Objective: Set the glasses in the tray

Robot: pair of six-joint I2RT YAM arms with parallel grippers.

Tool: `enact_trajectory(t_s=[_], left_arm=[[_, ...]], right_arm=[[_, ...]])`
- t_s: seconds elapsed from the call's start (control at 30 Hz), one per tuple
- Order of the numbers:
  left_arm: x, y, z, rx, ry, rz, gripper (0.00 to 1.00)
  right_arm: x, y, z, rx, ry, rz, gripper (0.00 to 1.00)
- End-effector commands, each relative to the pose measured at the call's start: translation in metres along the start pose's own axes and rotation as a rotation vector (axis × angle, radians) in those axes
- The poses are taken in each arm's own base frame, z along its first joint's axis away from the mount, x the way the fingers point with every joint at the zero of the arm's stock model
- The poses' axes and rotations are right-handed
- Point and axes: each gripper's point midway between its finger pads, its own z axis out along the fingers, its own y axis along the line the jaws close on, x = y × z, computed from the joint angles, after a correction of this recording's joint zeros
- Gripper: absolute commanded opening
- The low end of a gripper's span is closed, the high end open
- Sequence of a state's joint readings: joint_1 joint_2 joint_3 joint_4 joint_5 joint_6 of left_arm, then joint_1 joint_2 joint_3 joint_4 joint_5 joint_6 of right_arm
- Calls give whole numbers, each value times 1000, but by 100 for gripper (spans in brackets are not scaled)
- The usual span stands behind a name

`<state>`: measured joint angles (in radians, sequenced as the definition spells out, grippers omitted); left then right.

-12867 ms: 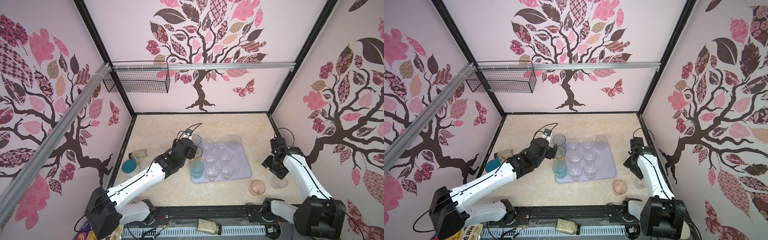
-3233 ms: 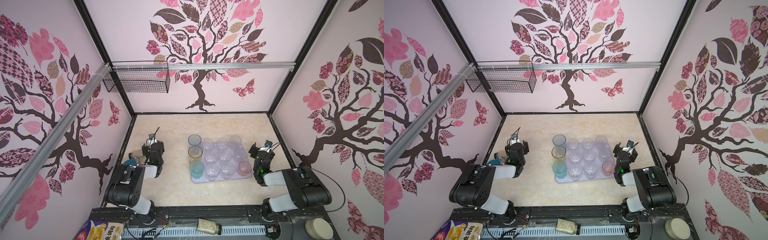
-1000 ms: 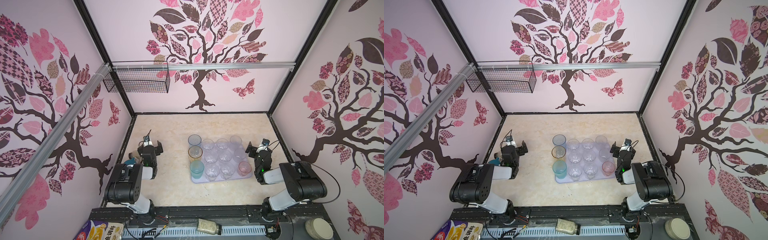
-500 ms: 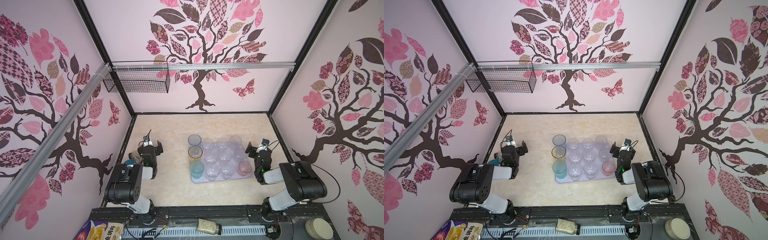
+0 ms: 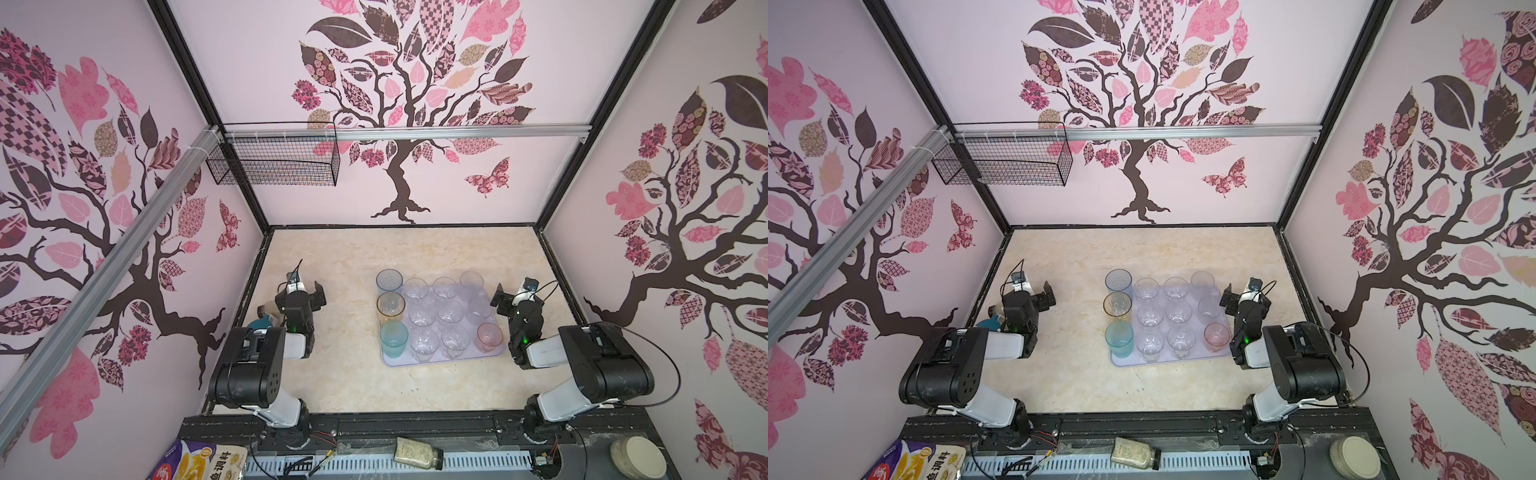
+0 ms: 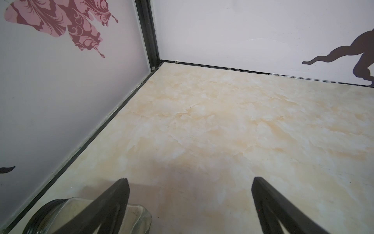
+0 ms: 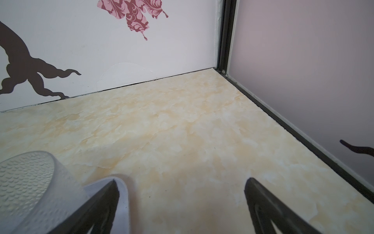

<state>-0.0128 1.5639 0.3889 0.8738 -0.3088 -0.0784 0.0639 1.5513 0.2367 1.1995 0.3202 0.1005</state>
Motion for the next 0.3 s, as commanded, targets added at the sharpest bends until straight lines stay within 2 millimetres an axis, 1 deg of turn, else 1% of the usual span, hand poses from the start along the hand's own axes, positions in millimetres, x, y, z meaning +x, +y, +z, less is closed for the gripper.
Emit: enact_trajectory(t_s=[0.0,0.07,0.27], left_arm=[[2,-1,-3,10,-3,9,98],[2,-6,-4,15,-8,35,98],[1,-5,-5,15,-13,23,98]], right_arm=[[-7,4,5,-4,-15,-7,100],[-7,4,5,-5,-15,-7,100],[-7,4,5,-6,-16,-7,100]])
